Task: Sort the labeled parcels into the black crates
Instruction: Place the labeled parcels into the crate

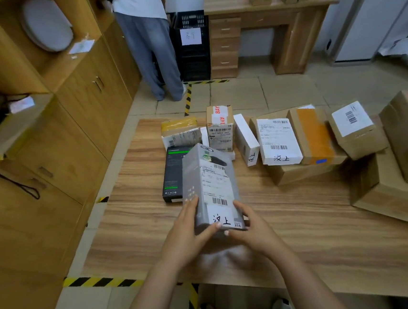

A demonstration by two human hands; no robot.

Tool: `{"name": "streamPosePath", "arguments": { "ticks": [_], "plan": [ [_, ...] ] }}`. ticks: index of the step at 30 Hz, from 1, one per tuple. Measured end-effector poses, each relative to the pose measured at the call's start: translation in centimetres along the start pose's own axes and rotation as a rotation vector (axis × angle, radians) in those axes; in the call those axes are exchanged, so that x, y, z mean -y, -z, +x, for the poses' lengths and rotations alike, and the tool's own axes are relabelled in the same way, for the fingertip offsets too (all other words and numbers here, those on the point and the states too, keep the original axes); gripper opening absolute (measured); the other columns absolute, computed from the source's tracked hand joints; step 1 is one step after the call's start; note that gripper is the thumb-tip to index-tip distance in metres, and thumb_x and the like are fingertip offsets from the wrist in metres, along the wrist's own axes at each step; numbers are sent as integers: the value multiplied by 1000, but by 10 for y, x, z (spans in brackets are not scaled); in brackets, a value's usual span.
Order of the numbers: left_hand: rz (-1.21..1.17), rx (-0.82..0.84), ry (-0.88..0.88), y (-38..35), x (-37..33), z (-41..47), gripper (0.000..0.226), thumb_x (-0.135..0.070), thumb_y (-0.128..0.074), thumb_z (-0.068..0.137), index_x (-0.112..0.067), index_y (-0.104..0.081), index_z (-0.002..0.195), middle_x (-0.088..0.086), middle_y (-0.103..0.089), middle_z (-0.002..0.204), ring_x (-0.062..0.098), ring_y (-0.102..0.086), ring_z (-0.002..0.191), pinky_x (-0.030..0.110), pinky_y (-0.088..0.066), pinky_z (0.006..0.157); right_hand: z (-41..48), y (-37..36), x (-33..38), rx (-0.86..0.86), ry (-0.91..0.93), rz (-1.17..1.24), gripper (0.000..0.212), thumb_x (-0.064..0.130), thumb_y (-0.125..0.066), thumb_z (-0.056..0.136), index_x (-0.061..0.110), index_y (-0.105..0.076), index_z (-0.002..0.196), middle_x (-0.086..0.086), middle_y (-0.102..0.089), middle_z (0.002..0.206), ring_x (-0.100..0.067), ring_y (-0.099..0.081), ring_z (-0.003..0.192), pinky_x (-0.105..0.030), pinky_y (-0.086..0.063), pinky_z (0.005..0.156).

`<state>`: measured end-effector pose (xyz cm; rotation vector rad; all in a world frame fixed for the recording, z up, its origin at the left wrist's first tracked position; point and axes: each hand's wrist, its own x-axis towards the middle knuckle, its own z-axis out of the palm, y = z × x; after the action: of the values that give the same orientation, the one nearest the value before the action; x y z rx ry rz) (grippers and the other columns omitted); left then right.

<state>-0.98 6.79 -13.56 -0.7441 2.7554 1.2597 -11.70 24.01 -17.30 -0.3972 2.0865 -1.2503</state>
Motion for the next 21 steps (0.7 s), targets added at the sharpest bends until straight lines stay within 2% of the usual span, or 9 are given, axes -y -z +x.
{"name": "streamPosePath", "arguments": {
  "ticks": [4,8,12,14,17,18,21],
  "plan": [
    [-36,5,20,-8,-2,3,82,-55,-58,89,-35,-13,154,-10,-28,157,10,-33,140,40,-39,110,3,10,-5,-57,26,-47,87,26,-85,63,43,-41,136,2,-45,138,-18,-57,112,-38,-56,89],
    [-179,79,59,-20,-1,2,80,-50,-60,89,-47,-9,151,-13,-35,153,7,-40,135,42,-43,107,-1,25,-12,-70,16,-87,97,22,-89,61,37,-38,142,0,-45,134,-14,-57,106,-31,-57,83],
    [-144,166,56,-34,1,2,88,-40,-65,88,-45,-4,151,-13,-30,155,5,-37,135,36,-39,110,-6,31,-13,-47,15,-131,112,37,-86,54,43,-26,148,5,-40,146,-17,-50,125,-41,-49,100],
    [-158,170,57,-43,0,1,99,-47,-71,78,-41,-7,153,-11,-25,158,7,-33,139,35,-37,112,-7,30,-9,-15,59,-189,108,25,-84,67,37,-18,152,6,-31,154,-16,-38,137,-38,-39,110],
    [-145,118,8,-53,-4,1,104,-49,-76,71,-37,-13,154,-11,-21,157,5,-29,140,28,-34,111,-8,29,-1,-29,91,-235,100,17,-77,76,37,-16,153,6,-26,157,-15,-33,140,-34,-37,109],
    [-153,95,0,-54,-5,2,102,-47,-77,72,-37,-16,153,-13,-24,155,4,-32,137,27,-37,109,-8,29,2,-46,99,-236,99,17,-76,76,39,-17,153,6,-26,158,-15,-33,141,-34,-38,109],
    [-194,24,0,-47,-8,5,95,-49,-74,67,-48,-24,147,-17,-38,147,7,-45,130,38,-49,100,-8,37,13,-73,133,-253,99,11,-77,73,42,-23,150,3,-27,159,-13,-33,141,-30,-39,108]
  ]
}}
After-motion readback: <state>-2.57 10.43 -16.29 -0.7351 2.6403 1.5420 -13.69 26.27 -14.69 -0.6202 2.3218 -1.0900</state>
